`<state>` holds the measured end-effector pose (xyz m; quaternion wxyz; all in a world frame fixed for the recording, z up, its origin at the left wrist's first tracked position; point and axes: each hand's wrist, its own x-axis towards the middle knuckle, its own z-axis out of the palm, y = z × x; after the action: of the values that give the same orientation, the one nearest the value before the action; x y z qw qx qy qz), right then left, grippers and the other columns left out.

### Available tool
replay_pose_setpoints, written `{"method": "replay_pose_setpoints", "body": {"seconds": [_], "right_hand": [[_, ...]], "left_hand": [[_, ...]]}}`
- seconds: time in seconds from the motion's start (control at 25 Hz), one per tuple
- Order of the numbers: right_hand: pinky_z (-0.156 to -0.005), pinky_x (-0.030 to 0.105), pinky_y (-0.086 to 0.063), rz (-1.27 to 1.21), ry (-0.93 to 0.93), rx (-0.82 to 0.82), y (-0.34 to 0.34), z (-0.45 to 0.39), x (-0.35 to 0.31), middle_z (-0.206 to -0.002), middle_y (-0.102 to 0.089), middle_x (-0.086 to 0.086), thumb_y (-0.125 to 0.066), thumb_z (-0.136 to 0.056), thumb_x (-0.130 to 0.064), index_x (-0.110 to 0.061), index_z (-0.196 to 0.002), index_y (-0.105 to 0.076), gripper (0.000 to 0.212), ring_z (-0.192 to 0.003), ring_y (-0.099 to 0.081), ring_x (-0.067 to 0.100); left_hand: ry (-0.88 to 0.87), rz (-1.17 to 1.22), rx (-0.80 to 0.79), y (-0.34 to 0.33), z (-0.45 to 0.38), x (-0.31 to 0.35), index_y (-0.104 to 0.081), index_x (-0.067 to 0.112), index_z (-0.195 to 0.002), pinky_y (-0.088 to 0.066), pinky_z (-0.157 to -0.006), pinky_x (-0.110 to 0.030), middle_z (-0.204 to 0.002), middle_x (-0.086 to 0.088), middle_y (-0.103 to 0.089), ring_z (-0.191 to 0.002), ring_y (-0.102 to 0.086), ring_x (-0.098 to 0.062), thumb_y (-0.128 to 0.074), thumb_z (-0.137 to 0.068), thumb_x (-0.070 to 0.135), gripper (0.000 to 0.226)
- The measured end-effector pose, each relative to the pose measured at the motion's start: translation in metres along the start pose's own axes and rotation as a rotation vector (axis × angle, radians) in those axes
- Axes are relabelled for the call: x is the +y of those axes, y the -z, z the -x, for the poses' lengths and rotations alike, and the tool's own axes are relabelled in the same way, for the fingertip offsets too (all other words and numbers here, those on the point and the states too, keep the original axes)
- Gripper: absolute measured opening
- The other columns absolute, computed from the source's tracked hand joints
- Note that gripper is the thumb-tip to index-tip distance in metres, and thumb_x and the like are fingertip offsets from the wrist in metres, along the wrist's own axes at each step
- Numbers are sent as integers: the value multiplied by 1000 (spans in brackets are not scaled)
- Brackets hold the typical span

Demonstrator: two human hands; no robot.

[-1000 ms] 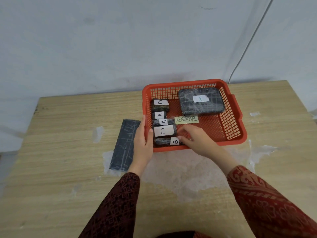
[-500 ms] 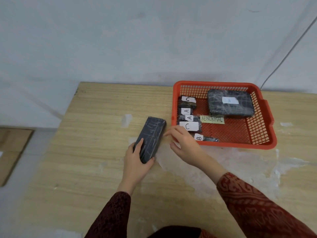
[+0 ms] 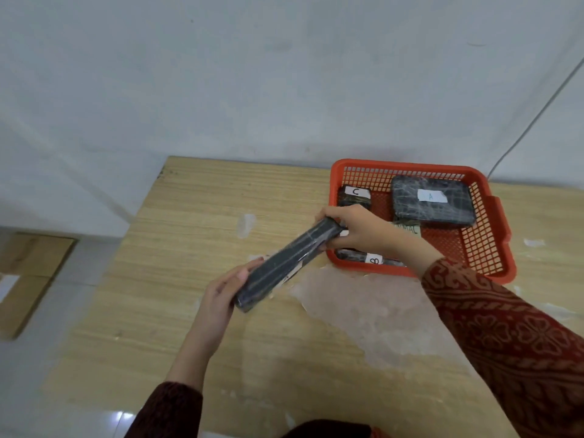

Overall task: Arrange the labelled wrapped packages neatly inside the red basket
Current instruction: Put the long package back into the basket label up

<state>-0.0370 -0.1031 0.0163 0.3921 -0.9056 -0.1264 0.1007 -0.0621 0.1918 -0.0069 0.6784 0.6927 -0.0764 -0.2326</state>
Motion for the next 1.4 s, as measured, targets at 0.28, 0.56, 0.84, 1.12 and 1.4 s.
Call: {"method": "replay_pose_setpoints", "body": {"seconds": [0.28, 0.56, 0.84, 1.12, 1.4], "right_hand": [[-65, 25, -53, -153, -209, 162, 23, 64, 32, -90, -66, 3, -68, -84, -27, -13, -96, -57, 22, -79, -63, 11], [-74, 20, -57, -284, -319, 314, 41, 115, 65, -102, -66, -10, -67, -83, -32, -24, -109, -57, 29, -92, -65, 3], [-76, 31, -50, -94, -676, 618, 55, 168, 117, -114, -66, 8, -65, -84, -42, -13, -121, -54, 48, -94, -60, 21], [-102, 46, -44, 6, -741, 637, 32, 179, 131, -143, -41, 15, -69, -83, -32, -16, -147, -19, 82, -128, -45, 32], [-101, 40, -43, 227, -699, 683, 19, 174, 133, -145, -33, 19, -66, -86, -22, -8, -150, -14, 83, -129, -42, 33]], "left_hand": [[-26, 106, -26, -55, -31, 19, -74, 23, -97, -56, -81, -27, -97, 2, -75, -96, -68, -16, -76, -64, 59, 49], [-42, 56, -76, -113, -59, 22, -68, 21, -104, -54, -72, -17, -99, 7, -76, -94, -70, -9, -70, -75, 30, 30], [57, -200, -2, -206, -118, -6, -55, 17, -115, -53, -93, -40, -113, -2, -66, -104, -64, -17, -71, -84, 28, 36], [71, -495, 141, -248, -144, -32, -53, 7, -119, -51, -92, -43, -113, -8, -62, -105, -60, -26, -73, -82, 34, 50], [-23, -719, -4, -248, -145, -41, -50, 5, -134, -45, -103, -44, -128, -13, -59, -119, -55, -28, -71, -82, 26, 60]]}}
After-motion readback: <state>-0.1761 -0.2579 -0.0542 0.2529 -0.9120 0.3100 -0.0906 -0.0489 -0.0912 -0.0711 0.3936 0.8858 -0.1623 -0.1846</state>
